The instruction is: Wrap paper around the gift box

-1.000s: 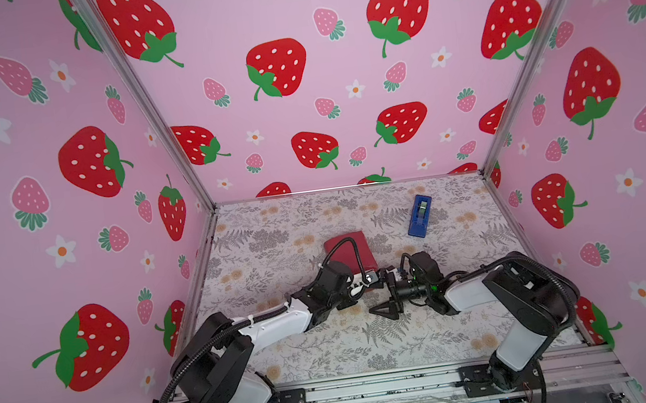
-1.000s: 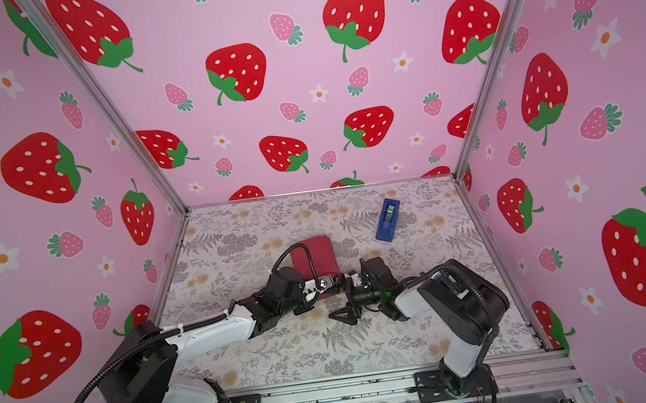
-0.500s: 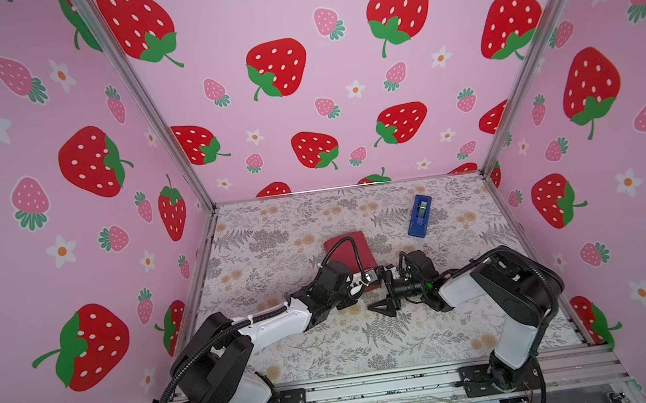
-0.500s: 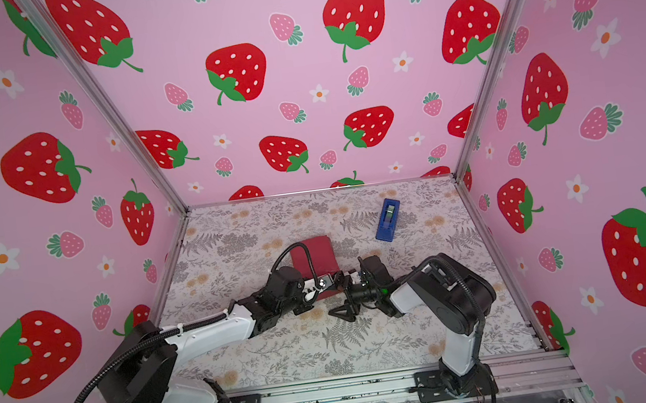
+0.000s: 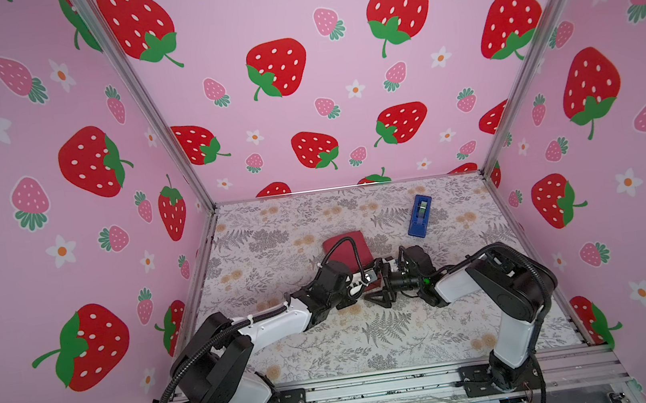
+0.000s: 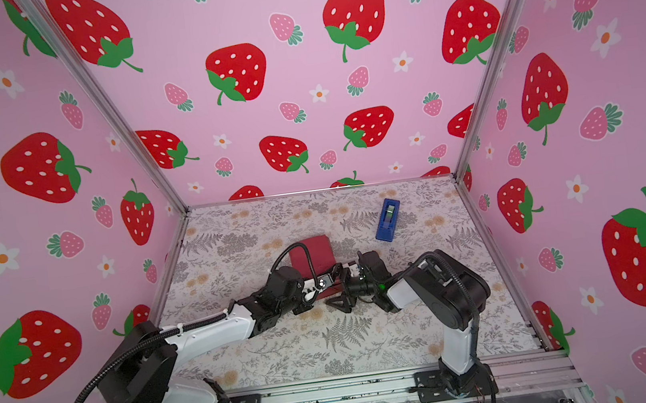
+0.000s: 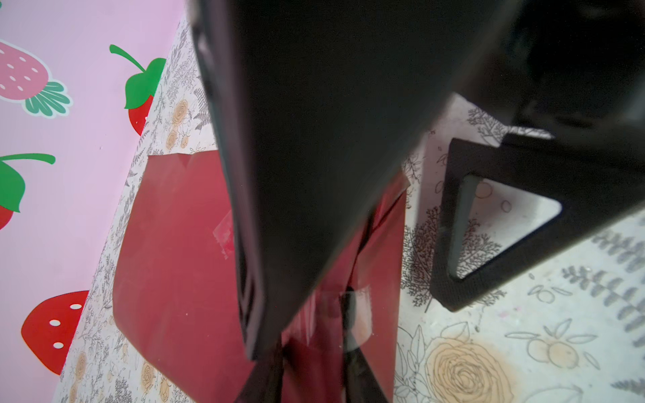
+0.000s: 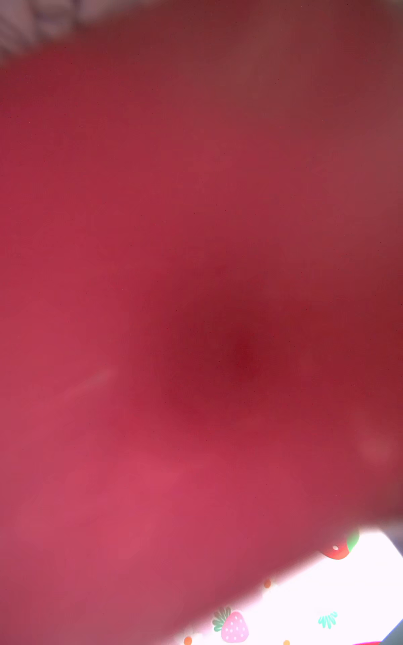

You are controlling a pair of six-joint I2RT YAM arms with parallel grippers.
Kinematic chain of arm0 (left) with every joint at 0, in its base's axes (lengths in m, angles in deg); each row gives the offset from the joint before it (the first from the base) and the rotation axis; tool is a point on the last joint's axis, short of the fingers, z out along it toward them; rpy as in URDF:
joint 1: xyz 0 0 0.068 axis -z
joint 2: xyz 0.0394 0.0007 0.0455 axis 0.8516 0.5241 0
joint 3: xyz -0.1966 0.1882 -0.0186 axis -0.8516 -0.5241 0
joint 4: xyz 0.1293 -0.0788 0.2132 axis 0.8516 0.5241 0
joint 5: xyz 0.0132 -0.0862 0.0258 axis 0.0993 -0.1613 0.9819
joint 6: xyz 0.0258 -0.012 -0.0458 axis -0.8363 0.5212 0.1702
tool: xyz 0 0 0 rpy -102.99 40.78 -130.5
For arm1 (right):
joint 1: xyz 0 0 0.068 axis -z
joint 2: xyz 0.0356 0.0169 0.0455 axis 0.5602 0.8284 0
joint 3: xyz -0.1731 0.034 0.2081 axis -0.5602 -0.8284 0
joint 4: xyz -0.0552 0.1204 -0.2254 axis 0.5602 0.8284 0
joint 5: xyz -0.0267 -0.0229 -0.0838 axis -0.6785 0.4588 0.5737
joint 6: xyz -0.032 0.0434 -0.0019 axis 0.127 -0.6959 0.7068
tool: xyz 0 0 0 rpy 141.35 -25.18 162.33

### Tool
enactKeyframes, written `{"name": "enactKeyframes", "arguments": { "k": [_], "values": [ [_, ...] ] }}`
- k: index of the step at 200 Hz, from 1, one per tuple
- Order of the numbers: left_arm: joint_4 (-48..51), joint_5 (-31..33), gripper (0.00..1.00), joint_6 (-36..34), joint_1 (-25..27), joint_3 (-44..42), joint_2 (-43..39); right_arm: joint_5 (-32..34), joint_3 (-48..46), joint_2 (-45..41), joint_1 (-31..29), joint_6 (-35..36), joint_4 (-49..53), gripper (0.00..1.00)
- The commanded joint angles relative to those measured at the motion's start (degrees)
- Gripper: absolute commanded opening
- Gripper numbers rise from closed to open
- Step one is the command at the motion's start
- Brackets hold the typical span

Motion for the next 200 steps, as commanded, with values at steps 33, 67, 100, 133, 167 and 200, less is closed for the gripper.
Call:
{"name": "enactKeyframes", "arguments": {
  "k": [33,67,100,133,167,200],
  "values": [
    [8.07,-2.61,0.29,-0.77,0.55,-0.81,1.5,3.51,2.29,-0.2,0.02,6.87,12.73,1.0],
    [8.05,-2.53,0.29,-0.69,0.58,-0.91,1.43,6.8,5.03,-1.19,0.01,14.14,25.06,1.0],
    [8.03,-2.52,0.29,-0.69,0.61,-0.92,1.55,10.02,7.11,-1.91,-0.02,19.48,33.19,1.0],
    [8.05,-2.4,0.29,-0.68,0.58,-0.99,1.52,11.22,7.43,-1.36,0.07,20.83,34.65,1.0],
    [8.23,-2.31,0.29,-0.69,0.56,-0.91,1.7,12.35,7.49,-1.34,0.13,20.49,34.59,1.0],
    [8.47,-2.42,0.29,-0.72,0.56,-0.85,1.8,10.86,6.24,-2.34,0.48,17.93,28.49,1.0]
  ]
}}
